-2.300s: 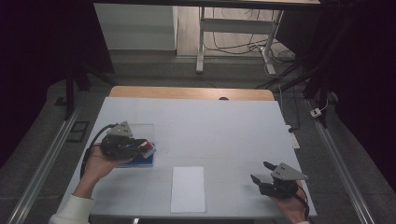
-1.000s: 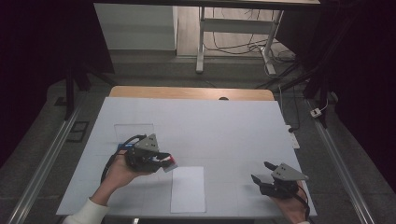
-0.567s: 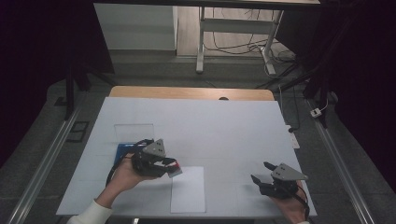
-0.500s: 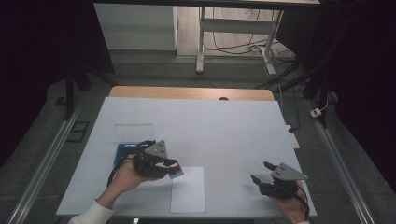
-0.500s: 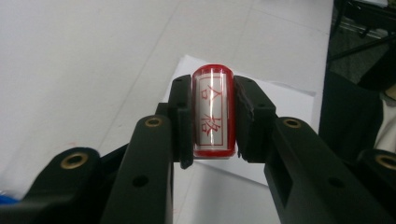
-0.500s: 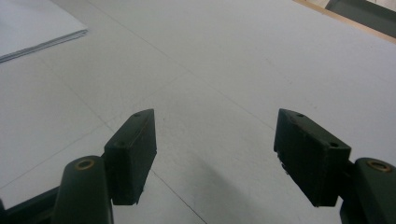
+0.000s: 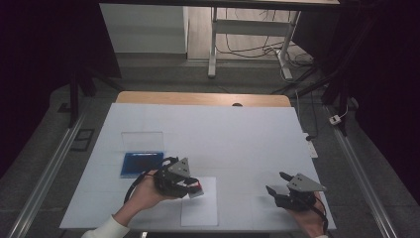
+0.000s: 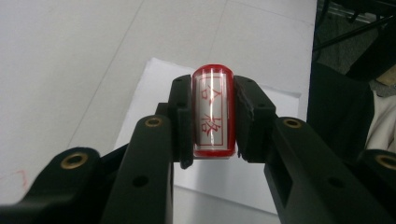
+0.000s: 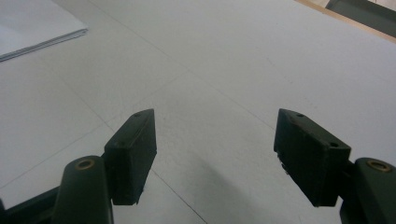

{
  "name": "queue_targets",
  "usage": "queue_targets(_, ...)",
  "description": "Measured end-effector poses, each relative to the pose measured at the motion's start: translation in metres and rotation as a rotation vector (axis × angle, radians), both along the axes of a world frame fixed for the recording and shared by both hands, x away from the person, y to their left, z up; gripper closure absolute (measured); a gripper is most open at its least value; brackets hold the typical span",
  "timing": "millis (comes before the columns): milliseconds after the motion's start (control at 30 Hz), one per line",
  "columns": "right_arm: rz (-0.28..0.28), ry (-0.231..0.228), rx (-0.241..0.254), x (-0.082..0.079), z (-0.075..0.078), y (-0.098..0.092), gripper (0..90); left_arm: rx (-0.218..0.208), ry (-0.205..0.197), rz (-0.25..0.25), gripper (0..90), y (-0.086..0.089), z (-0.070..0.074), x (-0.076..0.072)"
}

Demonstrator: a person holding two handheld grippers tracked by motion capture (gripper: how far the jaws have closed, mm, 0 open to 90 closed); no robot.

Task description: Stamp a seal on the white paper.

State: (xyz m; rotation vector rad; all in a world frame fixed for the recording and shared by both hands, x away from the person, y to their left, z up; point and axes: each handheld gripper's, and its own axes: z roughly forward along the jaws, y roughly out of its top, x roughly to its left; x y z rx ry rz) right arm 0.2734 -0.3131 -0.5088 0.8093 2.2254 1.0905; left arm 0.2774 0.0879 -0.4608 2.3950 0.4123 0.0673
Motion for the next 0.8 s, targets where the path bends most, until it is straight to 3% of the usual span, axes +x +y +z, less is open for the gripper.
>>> queue_targets(800,-0.001,0.002,0.001,0.000,0.000,0.000,29.3,0.086,-0.031,0.016,70.2,-0.019,-0.019,0.001)
